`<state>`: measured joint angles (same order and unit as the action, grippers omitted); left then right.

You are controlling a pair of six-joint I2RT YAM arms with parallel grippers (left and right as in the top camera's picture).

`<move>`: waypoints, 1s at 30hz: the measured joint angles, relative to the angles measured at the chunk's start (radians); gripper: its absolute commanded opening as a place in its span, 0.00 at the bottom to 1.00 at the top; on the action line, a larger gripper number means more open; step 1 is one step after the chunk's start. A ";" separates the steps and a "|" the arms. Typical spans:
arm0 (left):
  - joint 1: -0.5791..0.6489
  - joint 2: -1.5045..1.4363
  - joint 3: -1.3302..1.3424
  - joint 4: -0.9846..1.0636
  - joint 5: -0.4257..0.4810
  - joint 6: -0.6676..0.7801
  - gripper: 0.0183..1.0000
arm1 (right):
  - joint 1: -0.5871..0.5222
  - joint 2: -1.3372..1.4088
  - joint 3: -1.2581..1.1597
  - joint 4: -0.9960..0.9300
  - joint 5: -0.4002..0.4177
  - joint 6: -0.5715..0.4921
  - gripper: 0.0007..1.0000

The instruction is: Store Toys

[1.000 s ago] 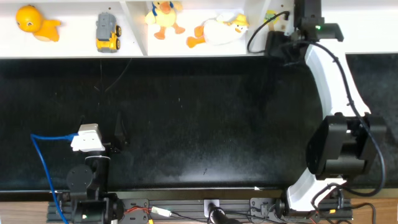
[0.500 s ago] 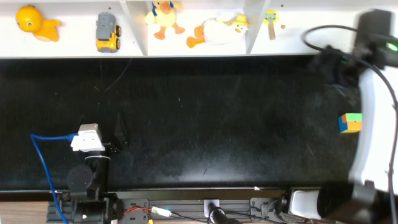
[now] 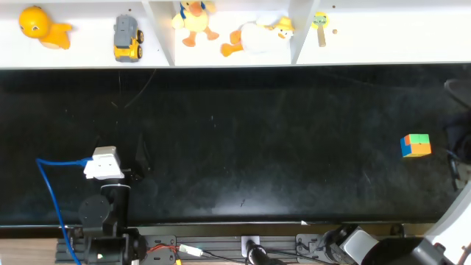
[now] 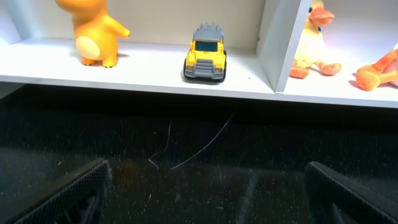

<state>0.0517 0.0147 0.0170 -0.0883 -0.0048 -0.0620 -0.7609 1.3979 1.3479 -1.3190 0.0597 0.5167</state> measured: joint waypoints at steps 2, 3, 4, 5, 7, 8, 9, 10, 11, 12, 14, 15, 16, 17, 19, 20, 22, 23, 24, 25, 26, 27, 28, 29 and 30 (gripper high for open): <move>0.000 0.000 0.000 0.000 0.000 0.000 1.00 | -0.009 0.000 -0.064 0.058 0.000 0.000 1.00; 0.000 0.000 0.000 0.000 0.000 0.000 1.00 | -0.010 0.000 -0.094 0.091 -0.001 0.002 1.00; 0.000 0.000 0.000 0.000 0.000 0.000 1.00 | -0.010 0.000 -0.124 0.125 -0.002 0.002 1.00; 0.000 0.000 0.000 0.000 0.000 0.000 1.00 | -0.010 0.000 -0.149 0.156 -0.004 0.003 1.00; 0.000 0.000 0.000 0.000 0.000 0.000 1.00 | -0.010 0.000 -0.193 0.214 -0.007 0.003 1.00; 0.000 0.000 0.000 0.000 0.000 0.000 1.00 | -0.010 0.000 -0.213 0.245 -0.008 0.003 1.00; 0.000 0.000 0.000 0.000 0.000 0.000 1.00 | -0.010 0.000 -0.232 0.275 -0.010 0.003 1.00; 0.000 0.000 0.000 0.000 0.000 0.000 1.00 | -0.010 0.000 -0.249 0.302 -0.011 0.004 1.00; 0.000 0.000 0.000 0.000 0.000 0.000 1.00 | -0.010 0.000 -0.263 0.324 -0.011 0.007 1.00; 0.000 0.000 0.000 0.000 0.000 0.000 1.00 | -0.010 0.000 -0.276 0.345 -0.011 0.010 1.00; 0.000 0.000 0.000 0.000 0.000 0.000 1.00 | -0.010 0.000 -0.299 0.386 -0.011 0.023 1.00; 0.000 0.000 0.000 0.000 0.000 0.000 1.00 | -0.010 0.000 -0.311 0.406 -0.011 0.032 1.00; 0.000 0.000 0.000 0.000 0.000 0.000 1.00 | -0.010 0.000 -0.320 0.426 -0.011 0.039 1.00; 0.000 0.000 0.000 0.000 0.000 0.000 1.00 | -0.010 0.000 -0.330 0.447 -0.012 0.047 1.00; 0.000 0.000 0.000 0.000 0.000 0.000 1.00 | -0.010 0.000 -0.346 0.491 -0.013 0.061 1.00; 0.000 0.000 0.000 0.000 0.000 0.000 1.00 | -0.010 0.000 -0.354 0.515 -0.012 0.067 1.00; 0.000 0.000 0.000 0.000 0.000 0.000 1.00 | -0.004 0.000 -0.362 0.544 -0.012 0.080 1.00; 0.000 0.000 0.000 0.000 0.000 0.000 1.00 | 0.000 0.000 -0.364 0.552 -0.011 0.085 0.99; 0.000 0.000 0.000 0.000 0.000 0.000 1.00 | 0.008 0.001 -0.367 0.562 -0.011 0.090 1.00; 0.000 0.000 0.000 0.000 0.000 0.000 1.00 | 0.018 0.004 -0.367 0.570 -0.012 0.094 1.00; 0.000 0.000 0.000 0.000 0.000 0.000 1.00 | 0.029 0.009 -0.367 0.577 -0.011 0.100 1.00; 0.000 0.000 0.000 0.000 0.000 0.000 1.00 | 0.040 0.018 -0.367 0.583 -0.011 0.108 1.00; 0.000 0.000 0.000 0.000 0.000 0.000 1.00 | 0.052 0.029 -0.367 0.586 -0.010 0.114 1.00; 0.000 0.000 0.000 0.000 0.000 0.000 1.00 | 0.063 0.043 -0.367 0.589 -0.007 0.121 1.00; 0.000 0.000 0.000 0.000 0.000 0.000 1.00 | 0.073 0.059 -0.367 0.591 -0.006 0.132 1.00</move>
<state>0.0517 0.0147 0.0170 -0.0887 -0.0048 -0.0616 -0.6880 1.4570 0.9813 -0.7277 0.0536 0.6487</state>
